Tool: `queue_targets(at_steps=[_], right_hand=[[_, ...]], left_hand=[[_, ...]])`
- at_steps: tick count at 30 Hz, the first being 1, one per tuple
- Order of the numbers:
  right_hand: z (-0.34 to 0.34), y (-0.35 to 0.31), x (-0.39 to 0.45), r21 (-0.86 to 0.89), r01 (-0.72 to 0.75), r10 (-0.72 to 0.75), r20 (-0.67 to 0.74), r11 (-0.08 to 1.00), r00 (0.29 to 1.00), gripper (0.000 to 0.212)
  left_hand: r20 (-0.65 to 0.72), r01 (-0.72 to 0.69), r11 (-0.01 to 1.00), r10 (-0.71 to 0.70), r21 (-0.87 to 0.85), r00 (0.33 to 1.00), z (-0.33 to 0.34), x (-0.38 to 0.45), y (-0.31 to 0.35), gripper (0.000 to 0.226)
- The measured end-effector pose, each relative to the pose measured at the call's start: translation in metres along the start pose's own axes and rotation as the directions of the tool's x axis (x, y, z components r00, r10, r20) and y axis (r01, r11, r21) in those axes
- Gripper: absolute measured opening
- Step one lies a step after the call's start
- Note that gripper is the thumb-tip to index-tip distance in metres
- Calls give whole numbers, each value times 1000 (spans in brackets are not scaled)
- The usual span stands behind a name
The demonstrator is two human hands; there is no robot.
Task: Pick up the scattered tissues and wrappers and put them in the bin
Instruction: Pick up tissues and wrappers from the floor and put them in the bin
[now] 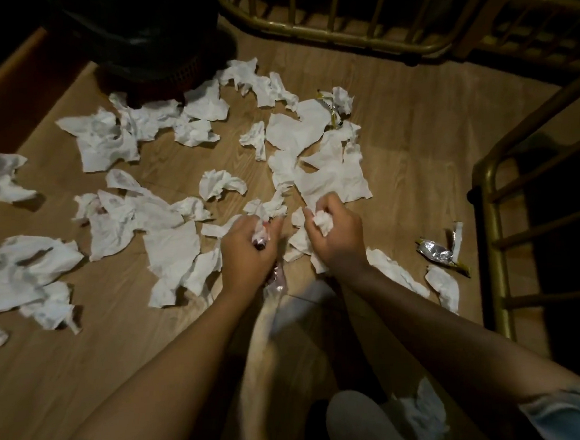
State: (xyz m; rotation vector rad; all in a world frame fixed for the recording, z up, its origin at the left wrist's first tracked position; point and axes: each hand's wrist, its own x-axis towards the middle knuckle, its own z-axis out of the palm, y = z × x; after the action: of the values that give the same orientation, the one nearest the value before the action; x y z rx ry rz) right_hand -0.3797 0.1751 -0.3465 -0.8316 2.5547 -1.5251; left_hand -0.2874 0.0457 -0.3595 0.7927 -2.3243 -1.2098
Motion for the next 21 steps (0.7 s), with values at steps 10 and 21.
queue_targets(at_steps=[10, 21], right_hand=[[57, -12, 47, -199, -85, 140, 279, 976, 950, 37], [64, 0, 54, -440, -91, 271, 365, 894, 891, 17]], left_hand=[[67, 234, 953, -251, 194, 966, -17, 21, -25, 74], [-83, 242, 963, -234, 116, 969, -17, 9, -29, 40]])
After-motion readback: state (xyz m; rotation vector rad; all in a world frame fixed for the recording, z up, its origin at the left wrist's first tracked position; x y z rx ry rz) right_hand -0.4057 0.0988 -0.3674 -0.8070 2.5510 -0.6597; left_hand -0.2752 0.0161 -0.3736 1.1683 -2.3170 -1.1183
